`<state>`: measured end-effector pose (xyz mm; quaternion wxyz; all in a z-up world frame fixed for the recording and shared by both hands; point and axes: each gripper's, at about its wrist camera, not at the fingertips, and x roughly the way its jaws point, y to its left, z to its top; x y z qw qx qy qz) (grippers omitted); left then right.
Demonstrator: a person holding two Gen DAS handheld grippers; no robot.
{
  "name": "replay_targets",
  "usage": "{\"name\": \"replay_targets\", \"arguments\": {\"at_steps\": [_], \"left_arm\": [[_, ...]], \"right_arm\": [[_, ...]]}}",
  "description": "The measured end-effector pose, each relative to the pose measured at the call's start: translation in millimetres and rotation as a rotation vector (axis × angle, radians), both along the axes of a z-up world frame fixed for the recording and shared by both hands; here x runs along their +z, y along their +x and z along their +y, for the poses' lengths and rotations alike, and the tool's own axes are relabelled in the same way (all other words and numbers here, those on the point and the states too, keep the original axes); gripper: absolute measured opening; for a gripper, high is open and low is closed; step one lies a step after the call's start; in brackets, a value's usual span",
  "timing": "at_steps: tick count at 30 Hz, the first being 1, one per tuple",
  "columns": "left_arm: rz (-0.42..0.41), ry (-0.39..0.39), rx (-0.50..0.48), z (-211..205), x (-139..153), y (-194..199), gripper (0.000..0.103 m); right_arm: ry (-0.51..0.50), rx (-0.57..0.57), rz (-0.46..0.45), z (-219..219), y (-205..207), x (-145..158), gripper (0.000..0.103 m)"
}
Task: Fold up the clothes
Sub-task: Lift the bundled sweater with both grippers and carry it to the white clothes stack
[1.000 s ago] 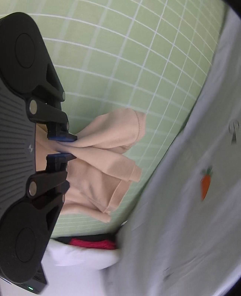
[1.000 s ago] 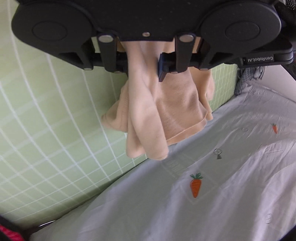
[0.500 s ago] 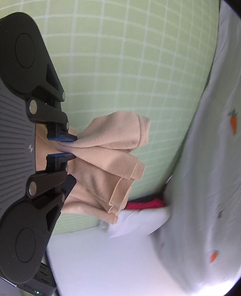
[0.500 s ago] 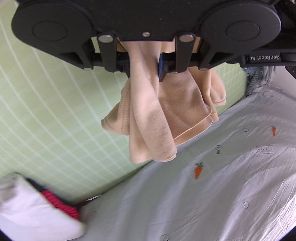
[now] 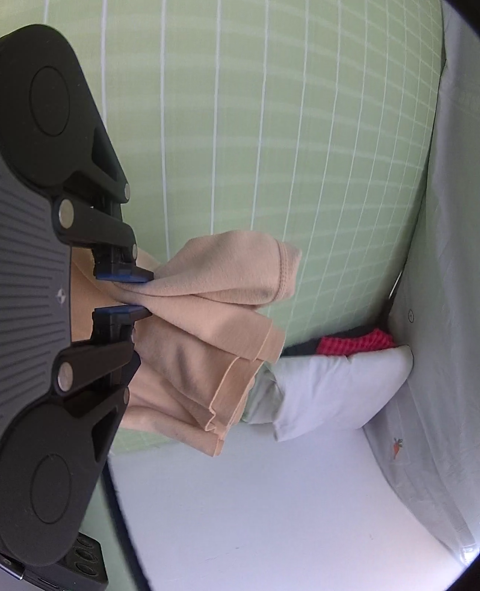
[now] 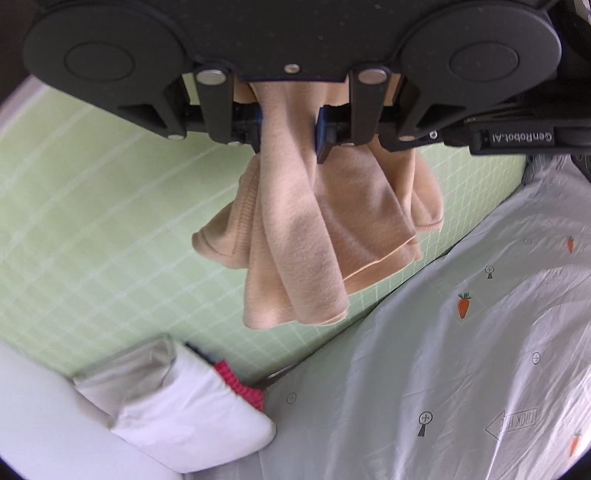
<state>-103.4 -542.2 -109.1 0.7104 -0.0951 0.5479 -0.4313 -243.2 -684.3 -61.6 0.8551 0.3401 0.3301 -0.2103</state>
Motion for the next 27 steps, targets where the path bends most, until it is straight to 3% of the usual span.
{"name": "replay_targets", "arguments": {"at_steps": [6,12,21,27], "left_arm": [[-0.03,0.002,0.004,-100.4,25.9,-49.6,0.013],[-0.099,-0.02,-0.01,-175.9,52.7,-55.2,0.013],[-0.193,-0.094,-0.023,-276.9,97.8,-5.6,0.013],[-0.236,-0.176,0.026,-333.1,123.1,60.9,0.013]], "right_arm": [[-0.094,0.056,-0.015,-102.5,-35.0,24.2,0.026],[-0.146,0.05,-0.096,-175.0,-50.4,45.2,0.026],[-0.236,0.046,-0.219,-269.3,-0.3,85.6,0.026],[-0.305,0.048,-0.282,-334.2,52.7,109.9,0.026]]}}
